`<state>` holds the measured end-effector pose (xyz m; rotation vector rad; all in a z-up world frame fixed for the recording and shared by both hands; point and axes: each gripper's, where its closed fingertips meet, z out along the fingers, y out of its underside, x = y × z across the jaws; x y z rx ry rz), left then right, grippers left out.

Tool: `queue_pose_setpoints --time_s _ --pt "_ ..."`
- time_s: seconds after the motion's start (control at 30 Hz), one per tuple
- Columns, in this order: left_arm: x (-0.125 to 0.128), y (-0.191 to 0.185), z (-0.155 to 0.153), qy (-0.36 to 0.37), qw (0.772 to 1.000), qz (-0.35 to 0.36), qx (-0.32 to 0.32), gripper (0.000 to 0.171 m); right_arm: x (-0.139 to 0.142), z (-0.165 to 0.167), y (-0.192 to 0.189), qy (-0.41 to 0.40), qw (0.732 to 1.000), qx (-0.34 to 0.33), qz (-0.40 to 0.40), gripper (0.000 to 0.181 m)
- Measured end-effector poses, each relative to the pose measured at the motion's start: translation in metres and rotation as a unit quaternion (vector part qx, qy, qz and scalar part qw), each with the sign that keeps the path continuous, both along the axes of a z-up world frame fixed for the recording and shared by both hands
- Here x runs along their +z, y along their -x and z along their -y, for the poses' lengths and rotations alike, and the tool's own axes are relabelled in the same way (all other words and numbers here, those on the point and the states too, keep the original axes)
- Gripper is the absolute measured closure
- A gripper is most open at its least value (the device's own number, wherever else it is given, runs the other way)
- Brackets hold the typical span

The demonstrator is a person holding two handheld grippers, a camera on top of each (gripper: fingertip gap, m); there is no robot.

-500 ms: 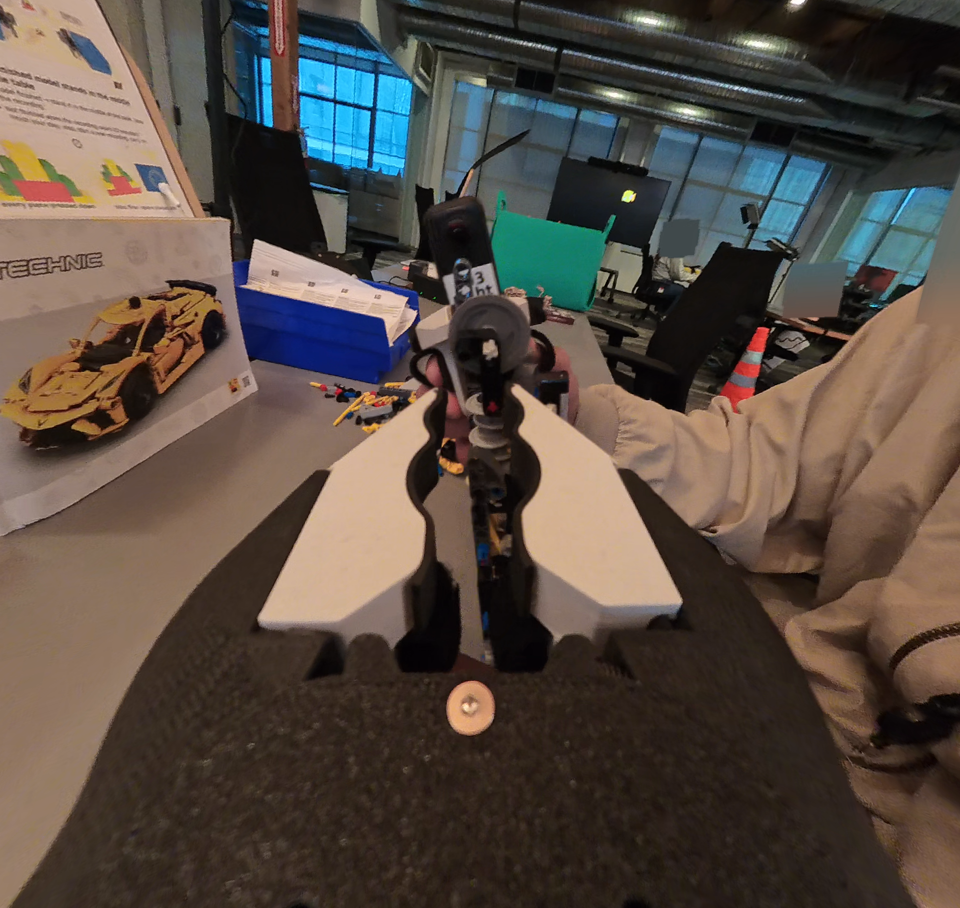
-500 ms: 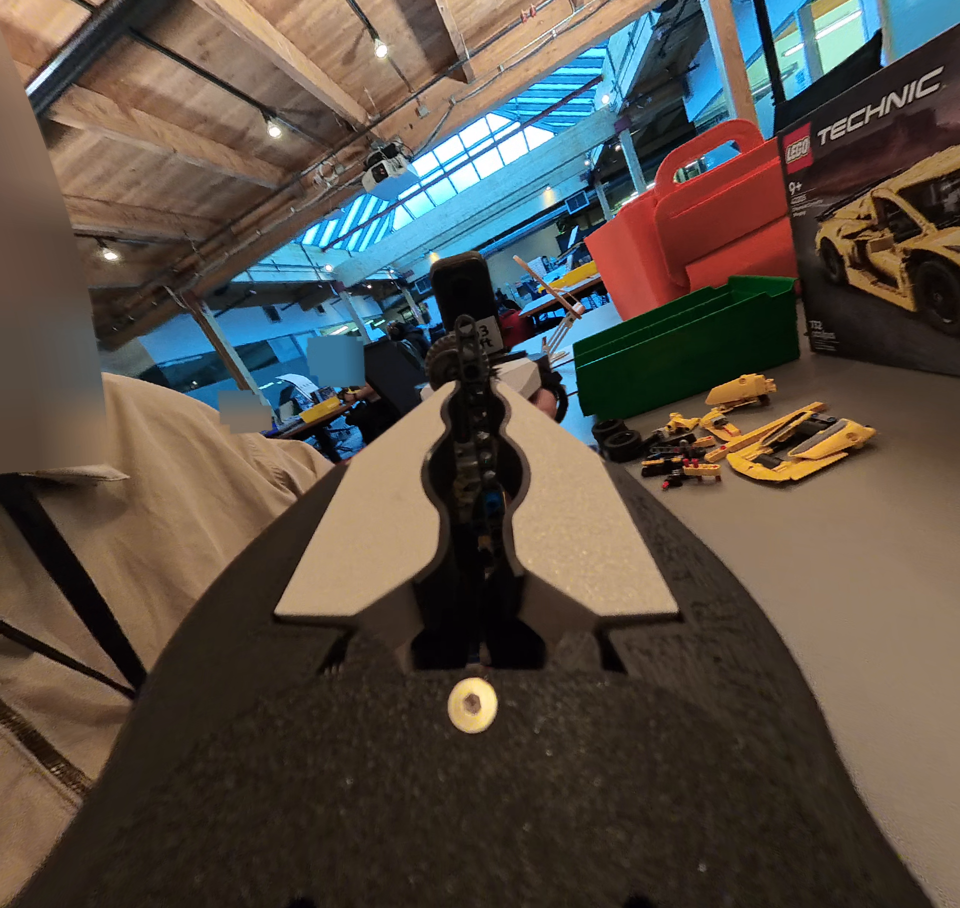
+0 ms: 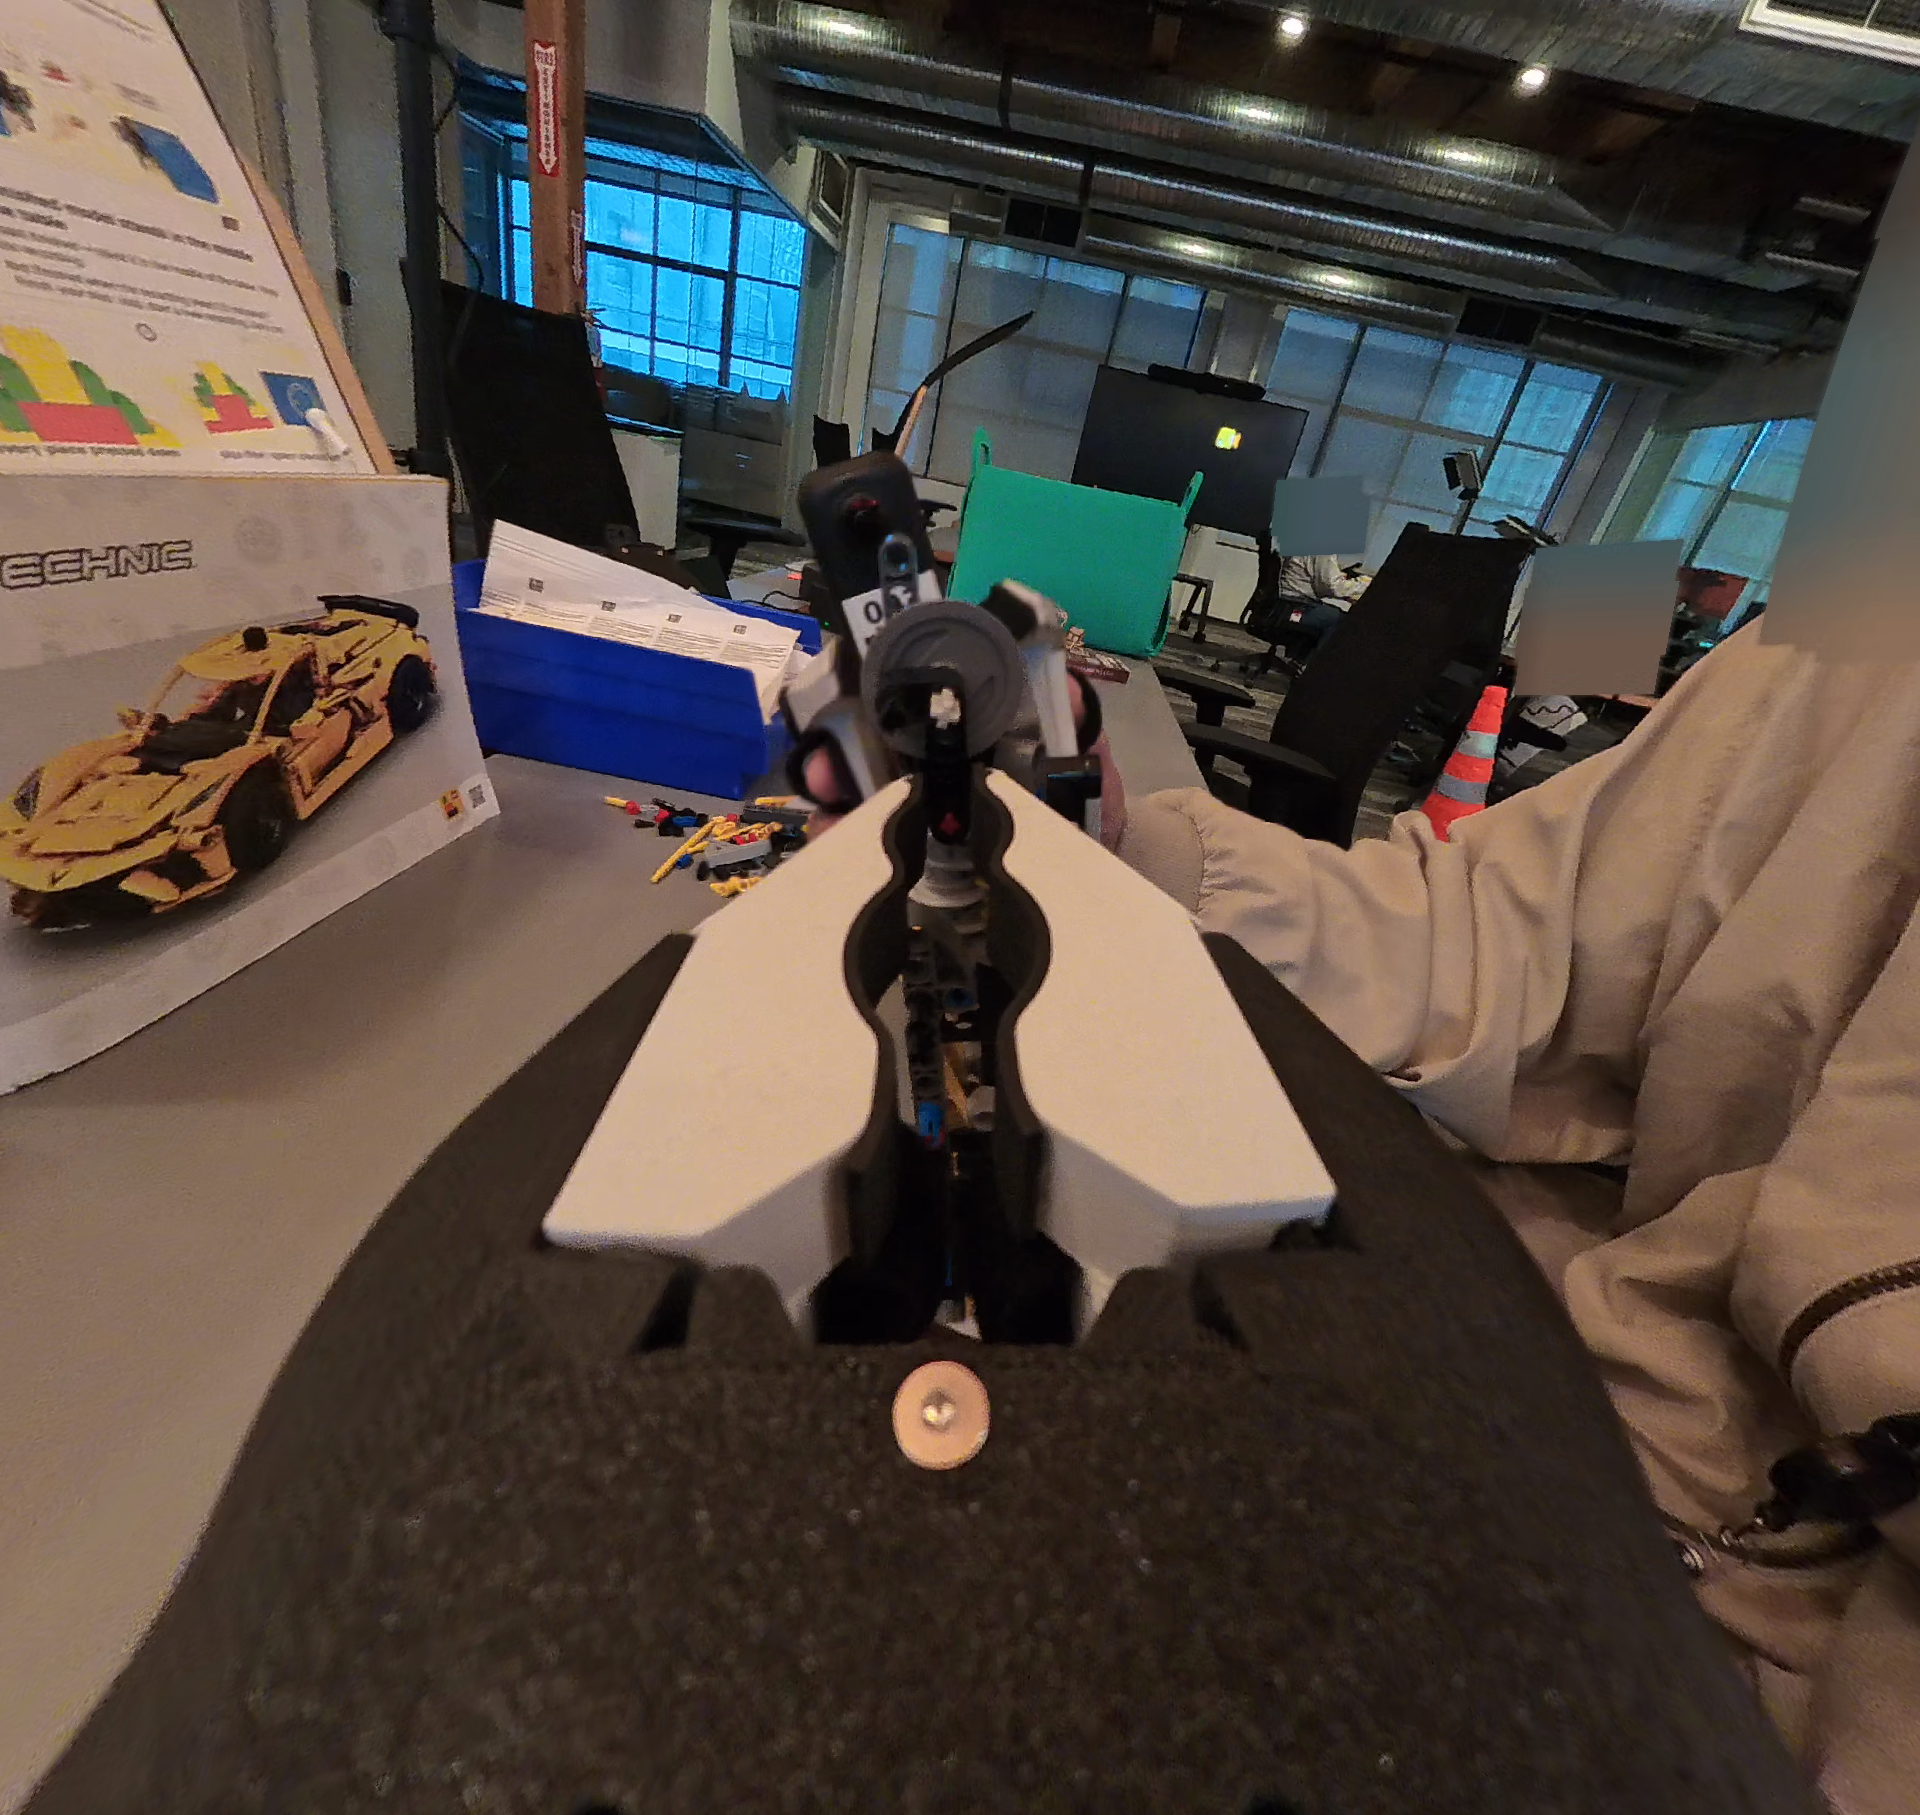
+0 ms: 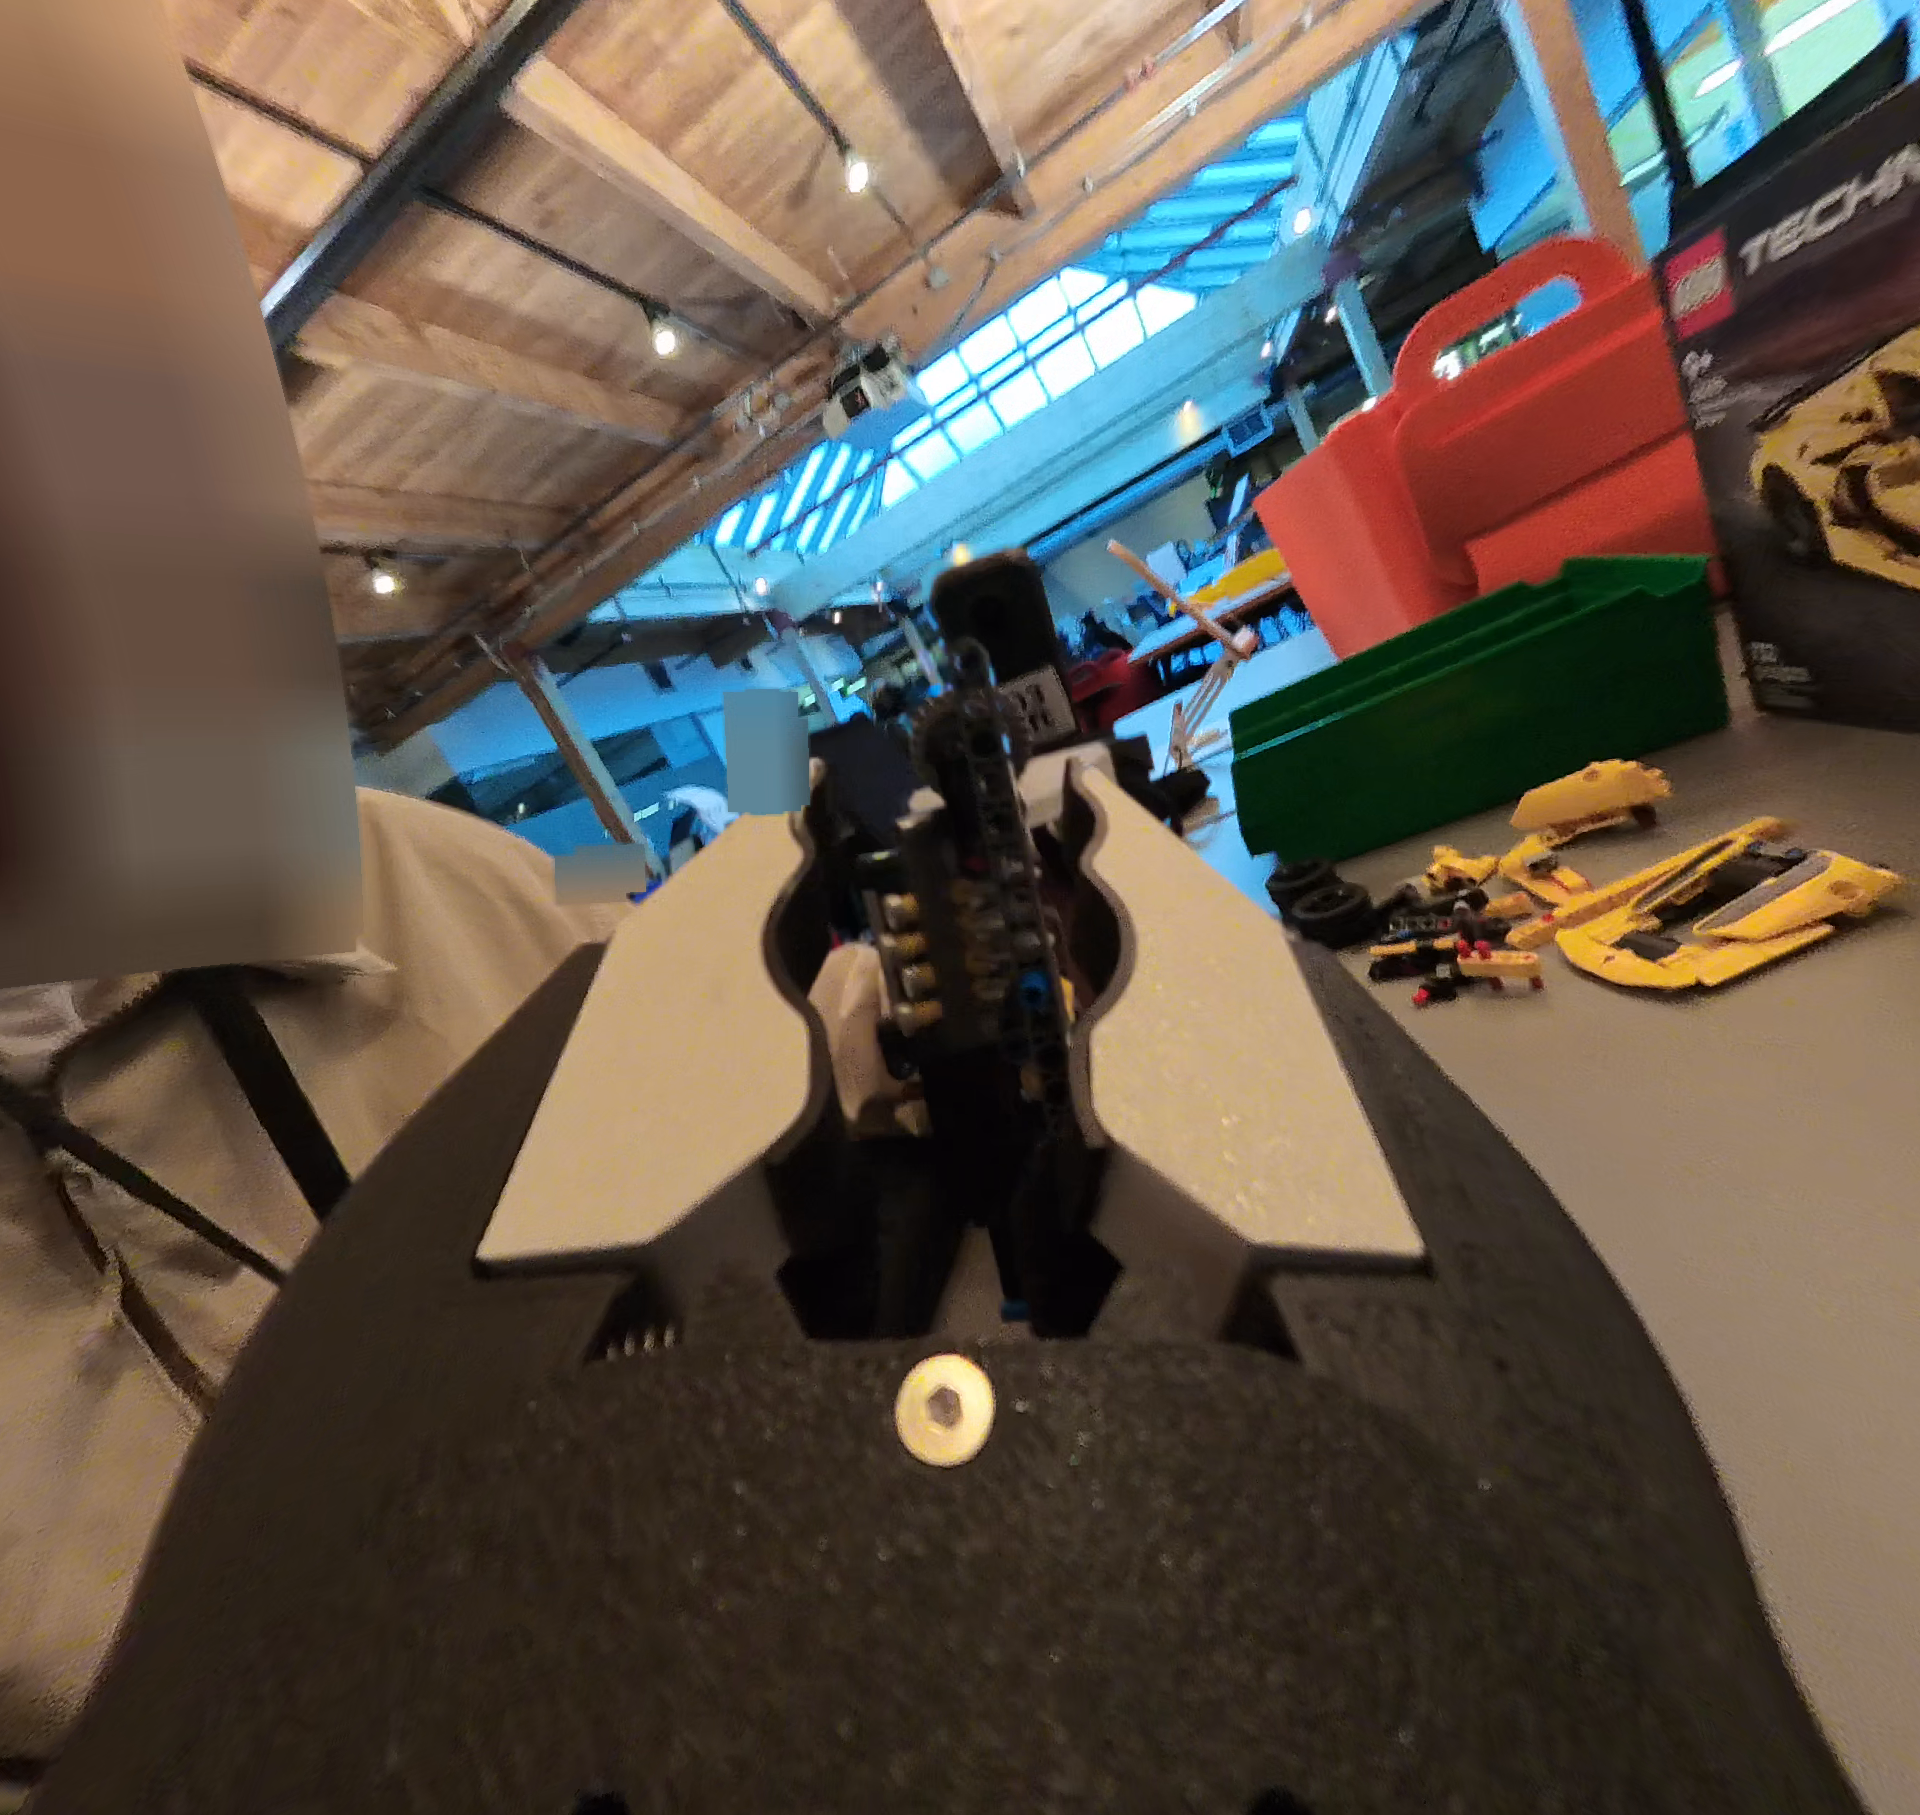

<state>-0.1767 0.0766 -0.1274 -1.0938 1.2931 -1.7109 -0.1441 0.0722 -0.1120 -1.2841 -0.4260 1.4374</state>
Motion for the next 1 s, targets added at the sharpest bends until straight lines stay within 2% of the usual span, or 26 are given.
queue_pose_setpoints --time_s 0.03,0.13,0.23,0.53,0.8,0.9,0.93,1.0 --pt "0.0 0.001 -0.002 0.005 1.0 0.0 -0.002 0.165 0.001 -0.001 -0.003 0.004 1.0 -0.011 0.001 0.141" --pt "-0.001 0.0 -0.002 0.01 1.0 0.0 -0.006 0.165 -0.016 -0.004 0.01 -0.006 0.995 -0.033 0.093 0.146" --pt "0.001 -0.002 0.005 0.009 1.0 0.002 -0.016 0.165 -0.013 -0.003 0.019 -0.019 0.994 -0.033 0.101 0.166" --pt "-0.006 0.0 0.015 -0.079 0.997 -0.01 -0.013 0.165 -0.022 0.012 0.02 -0.015 0.984 0.002 0.178 0.169" --pt "-0.011 0.006 0.016 -0.092 0.995 -0.019 -0.027 0.164 -0.027 0.015 0.023 -0.005 0.98 0.015 0.198 0.17" --pt "-0.01 0.01 0.012 -0.08 0.996 -0.014 -0.032 0.165 -0.027 0.015 0.024 -0.008 0.979 0.013 0.202 0.17" --pt "-0.002 0.018 0.002 -0.056 0.998 0.008 -0.024 0.165 -0.024 0.016 0.016 -0.005 0.983 0.011 0.183 0.171" --pt "0.022 0.044 -0.034 0.029 0.997 0.068 -0.007 0.166 -0.008 0.013 -0.025 0.004 0.994 -0.03 0.104 0.172"
